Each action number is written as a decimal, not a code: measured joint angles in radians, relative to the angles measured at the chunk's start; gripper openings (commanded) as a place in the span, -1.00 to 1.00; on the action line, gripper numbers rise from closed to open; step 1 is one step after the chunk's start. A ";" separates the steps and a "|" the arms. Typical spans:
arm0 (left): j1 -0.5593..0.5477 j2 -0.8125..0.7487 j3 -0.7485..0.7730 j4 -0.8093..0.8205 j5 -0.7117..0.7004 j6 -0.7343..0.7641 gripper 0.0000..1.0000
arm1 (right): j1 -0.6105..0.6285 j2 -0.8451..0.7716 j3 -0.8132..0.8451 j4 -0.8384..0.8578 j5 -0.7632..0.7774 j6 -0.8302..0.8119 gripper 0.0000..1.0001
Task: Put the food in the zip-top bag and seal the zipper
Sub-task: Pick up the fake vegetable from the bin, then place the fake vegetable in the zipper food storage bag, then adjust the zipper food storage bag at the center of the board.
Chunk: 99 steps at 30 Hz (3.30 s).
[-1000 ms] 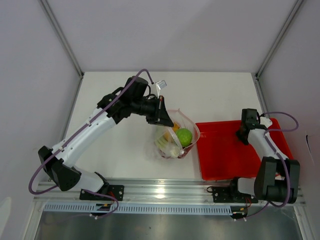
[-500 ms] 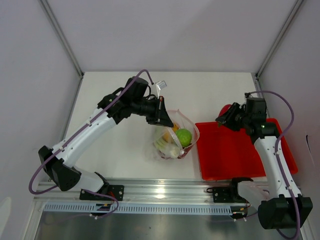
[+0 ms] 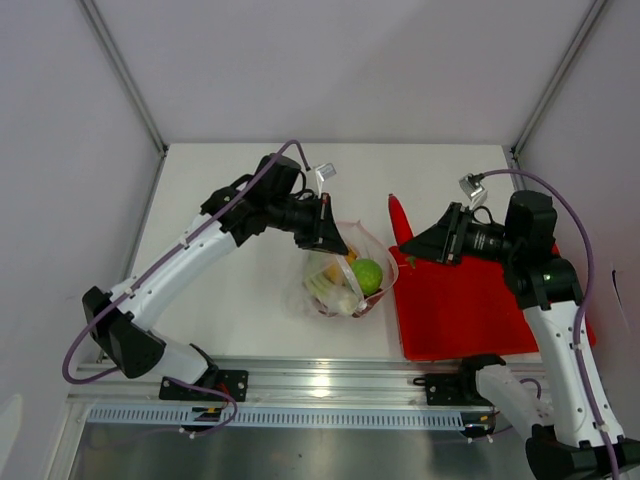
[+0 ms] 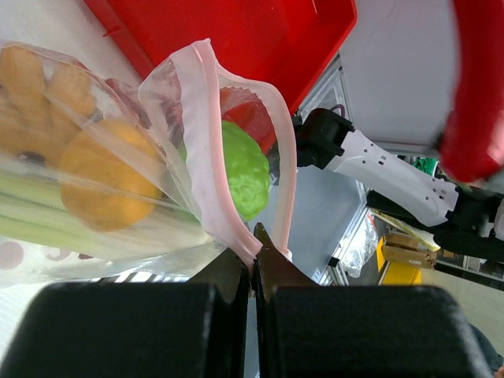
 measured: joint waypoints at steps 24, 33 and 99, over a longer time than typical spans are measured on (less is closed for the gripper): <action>0.003 0.023 0.057 -0.040 -0.024 0.025 -0.99 | 0.266 -0.038 -0.150 0.283 -0.213 0.410 -1.00; 0.013 0.016 0.052 -0.053 -0.071 0.034 -0.99 | 0.271 0.035 -0.130 0.252 -0.226 0.326 -1.00; -0.005 -0.084 -0.030 0.002 0.035 0.033 -0.99 | 0.319 0.247 0.142 0.031 0.155 0.182 0.99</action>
